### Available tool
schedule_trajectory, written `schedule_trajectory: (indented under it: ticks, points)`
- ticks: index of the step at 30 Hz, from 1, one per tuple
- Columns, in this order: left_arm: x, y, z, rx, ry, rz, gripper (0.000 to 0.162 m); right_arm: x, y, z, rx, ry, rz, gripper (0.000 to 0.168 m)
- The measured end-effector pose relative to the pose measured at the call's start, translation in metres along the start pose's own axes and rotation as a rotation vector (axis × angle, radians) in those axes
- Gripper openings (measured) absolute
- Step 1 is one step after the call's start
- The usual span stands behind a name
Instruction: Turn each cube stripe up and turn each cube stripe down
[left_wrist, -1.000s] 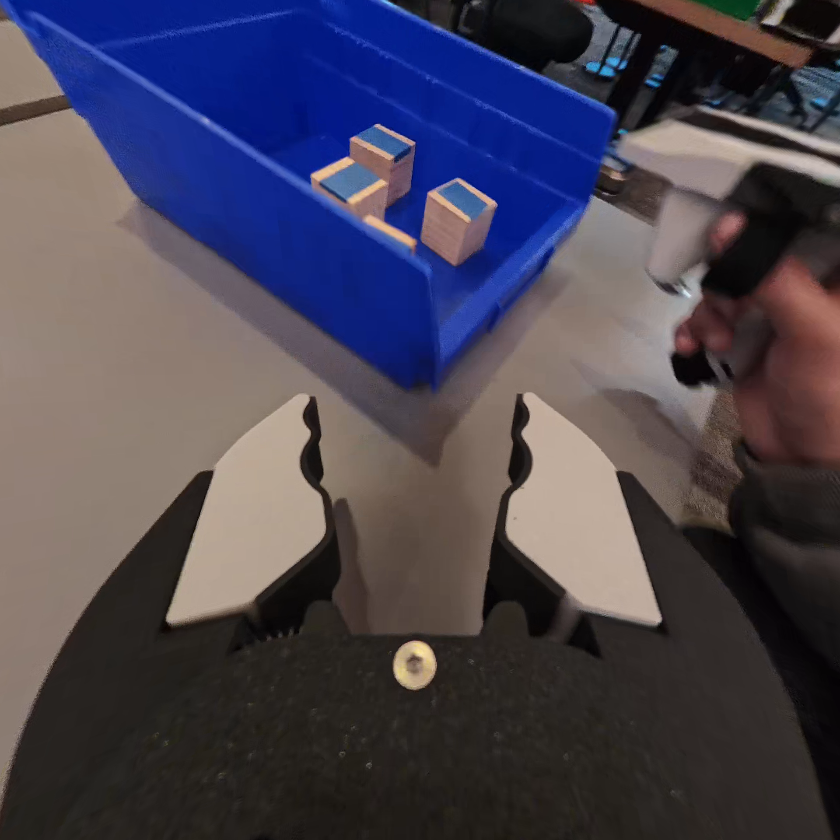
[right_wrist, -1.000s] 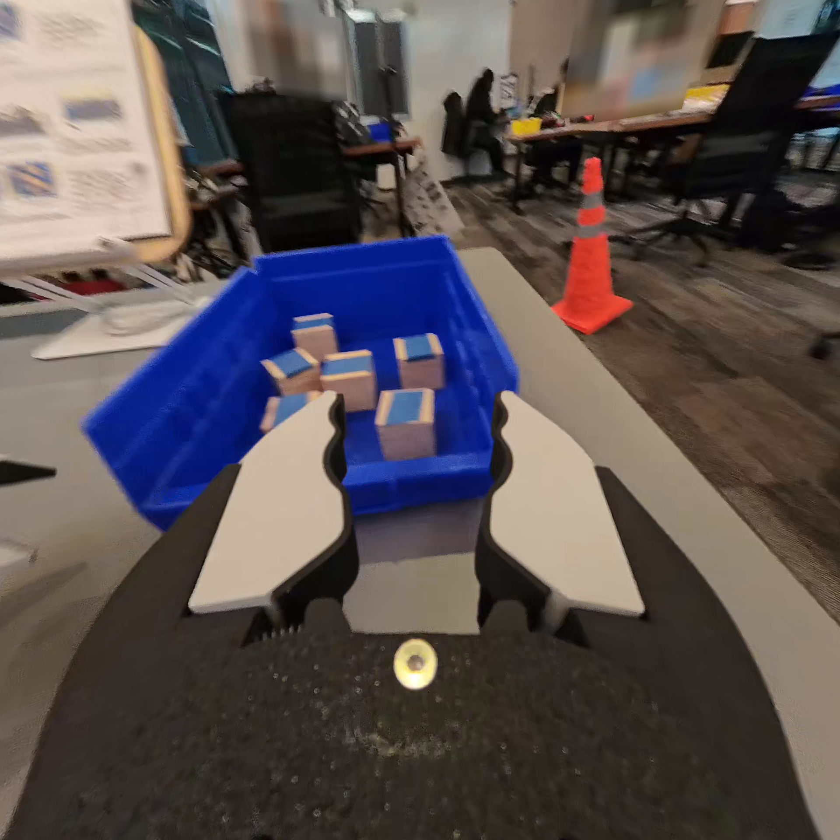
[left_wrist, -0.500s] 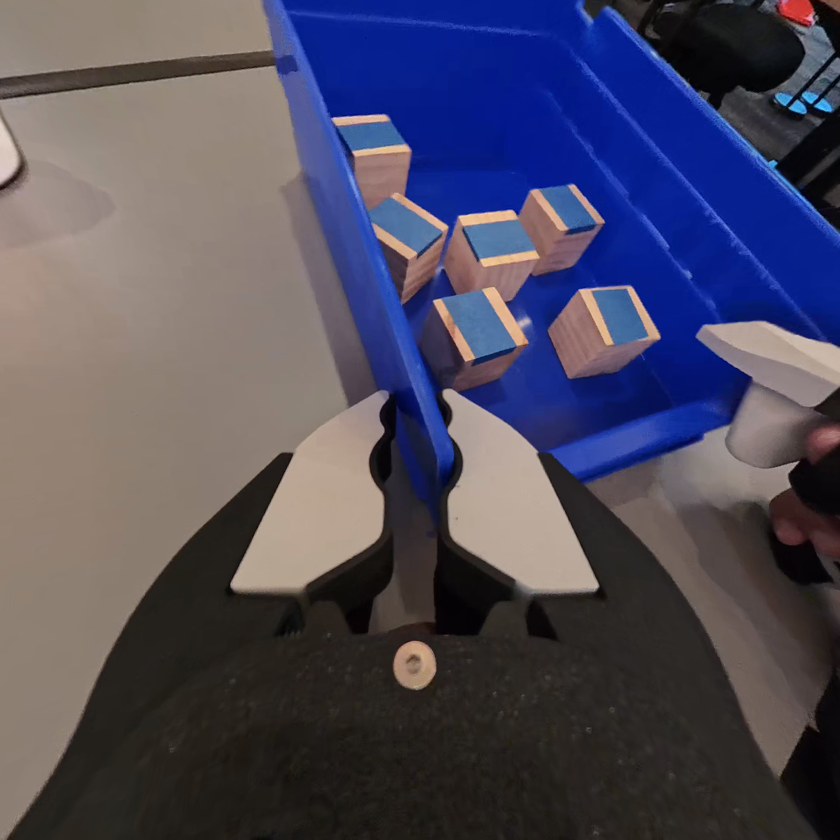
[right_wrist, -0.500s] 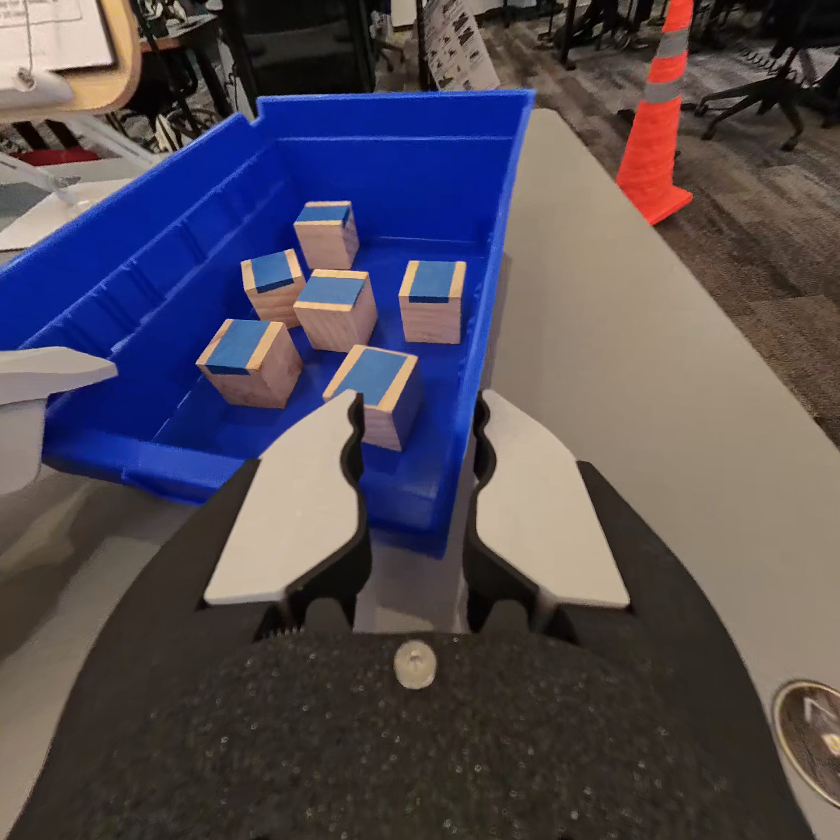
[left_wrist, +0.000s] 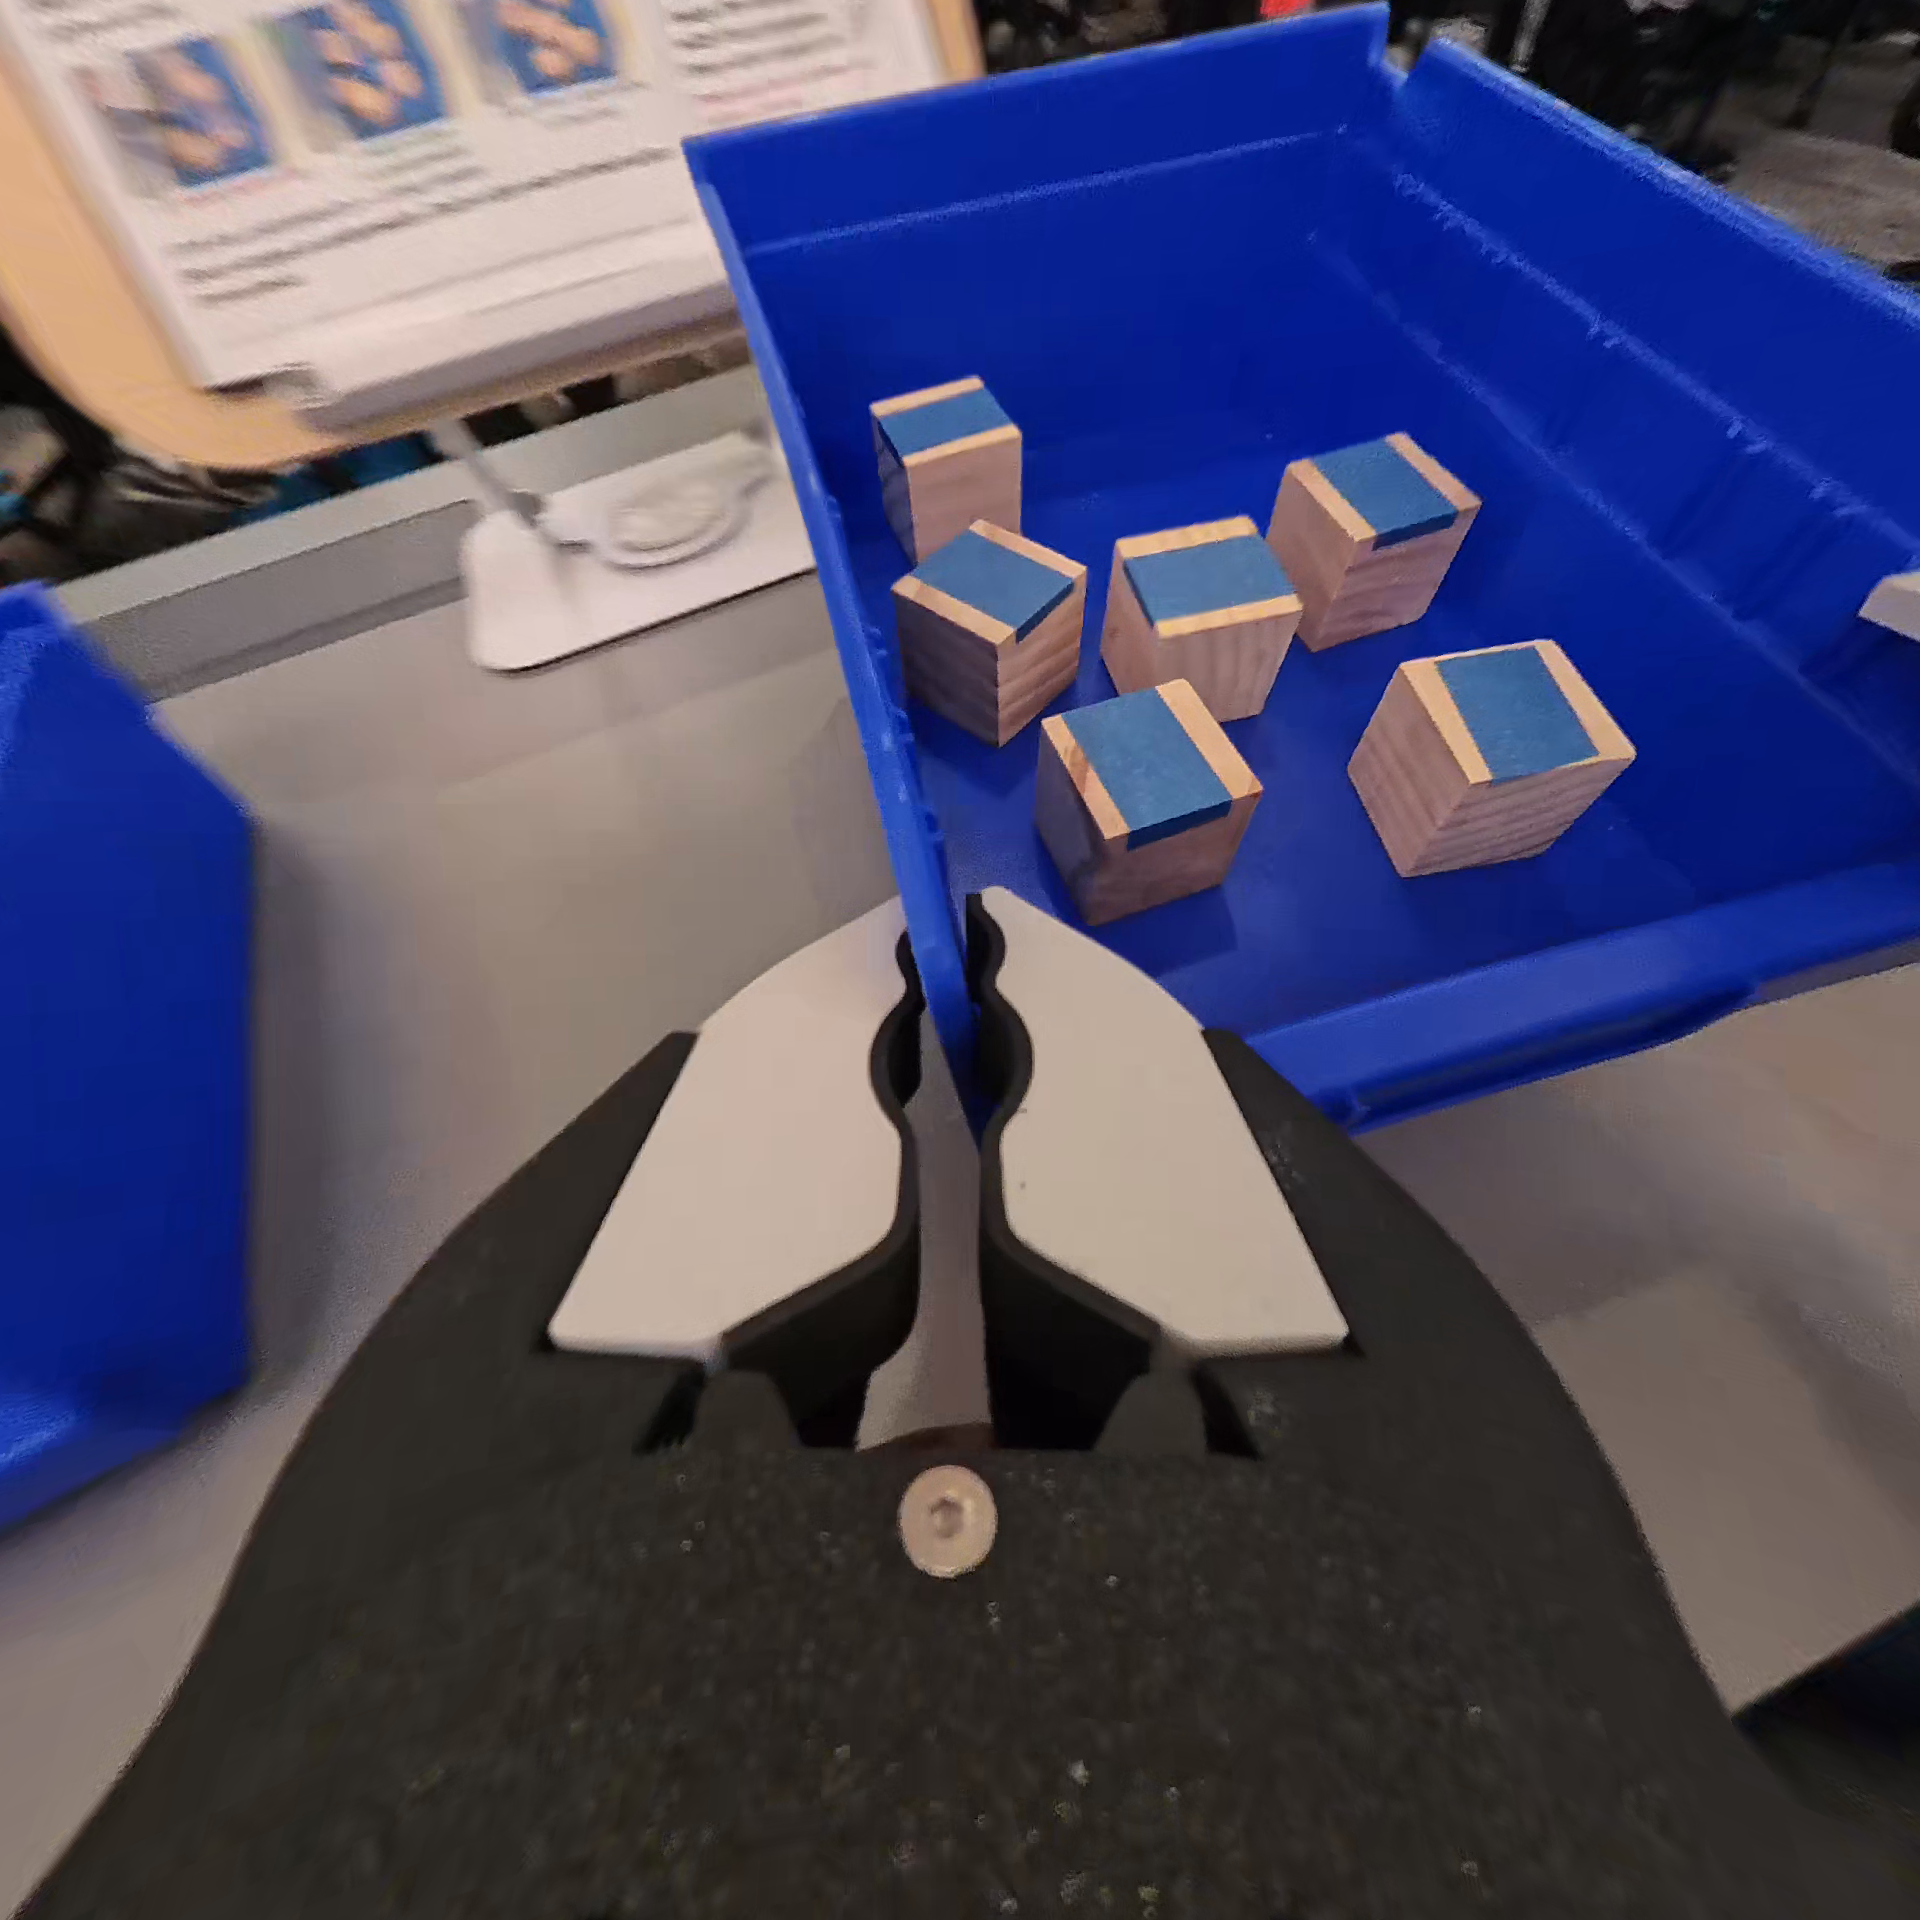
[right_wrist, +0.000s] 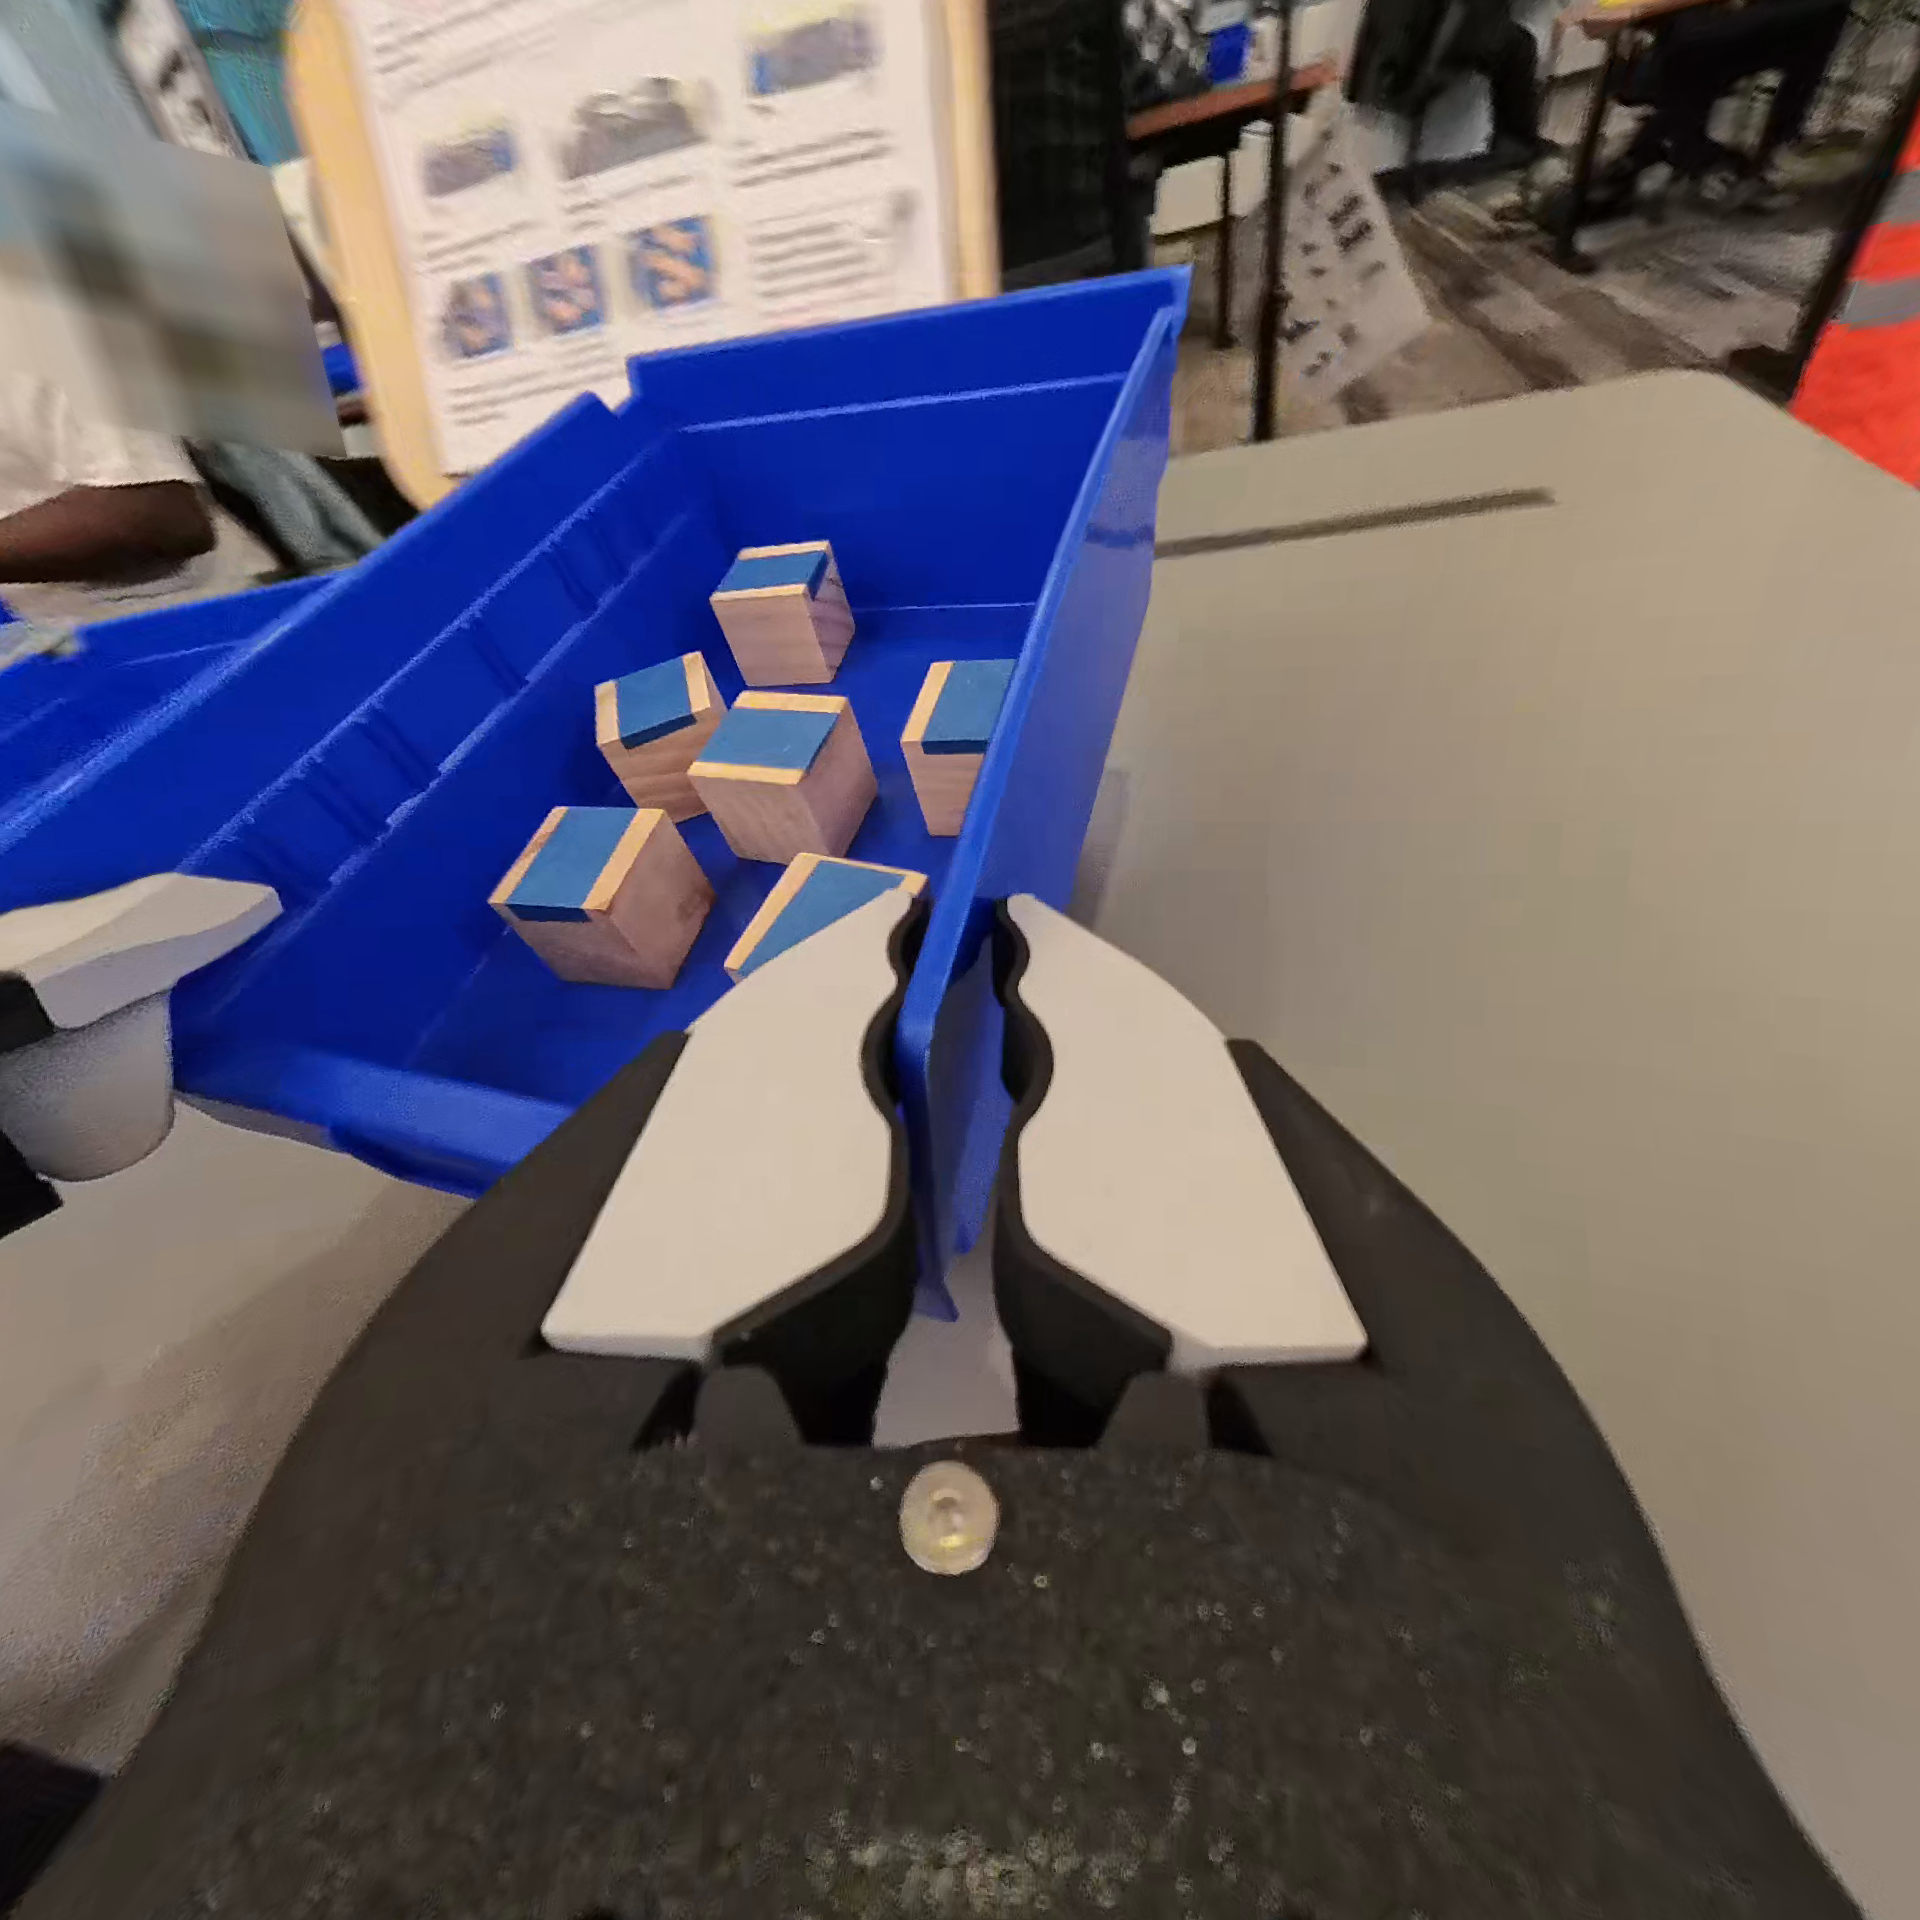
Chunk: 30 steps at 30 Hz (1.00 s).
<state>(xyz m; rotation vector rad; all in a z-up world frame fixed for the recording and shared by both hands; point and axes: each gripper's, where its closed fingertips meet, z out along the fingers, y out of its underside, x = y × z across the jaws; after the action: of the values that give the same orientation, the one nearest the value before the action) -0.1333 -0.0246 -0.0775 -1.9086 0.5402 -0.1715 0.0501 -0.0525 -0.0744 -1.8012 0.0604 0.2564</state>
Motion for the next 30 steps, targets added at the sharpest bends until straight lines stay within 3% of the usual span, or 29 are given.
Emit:
schedule_trajectory:
  ticks: [4,8,13,17,18,19,20,21,23,26,30]
  points:
    - [-0.066,0.02,-0.042,0.0,-0.124,-0.023,0.005,-0.076,0.004,0.022,-0.016,-0.119,-0.046,0.01]
    - [-0.109,0.047,-0.057,-0.039,-0.23,-0.07,0.005,-0.123,0.02,0.051,-0.063,-0.16,-0.04,0.008]
    - [-0.134,0.076,-0.051,-0.101,-0.257,-0.086,0.005,-0.142,0.056,0.078,-0.157,-0.182,-0.038,0.006]
    - [-0.131,0.09,-0.035,-0.072,-0.143,-0.183,0.008,-0.14,0.055,0.079,-0.14,-0.204,-0.087,0.012]
    - [-0.127,0.09,-0.035,-0.068,-0.098,-0.192,0.013,-0.139,0.054,0.079,-0.132,-0.224,-0.087,0.013]
    - [-0.123,0.089,-0.039,-0.068,-0.05,-0.221,0.028,-0.138,0.052,0.076,-0.113,-0.255,-0.093,0.016]
    - [-0.122,0.084,-0.047,-0.042,-0.01,-0.272,0.056,-0.136,0.047,0.07,-0.064,-0.278,-0.106,0.025]
    - [-0.122,0.08,-0.06,-0.005,0.043,-0.325,0.07,-0.13,0.039,0.06,0.004,-0.27,-0.132,0.033]
    - [-0.135,0.077,-0.092,0.063,0.093,-0.414,0.069,-0.121,0.024,0.036,0.143,-0.247,-0.224,0.036]
    - [-0.204,0.083,-0.134,0.177,-0.019,-0.447,0.067,-0.135,0.02,0.004,0.24,-0.317,-0.32,0.029]
    - [-0.331,0.112,-0.138,0.1,-0.3,-0.392,0.067,-0.183,0.035,-0.017,0.174,-0.513,-0.309,0.024]
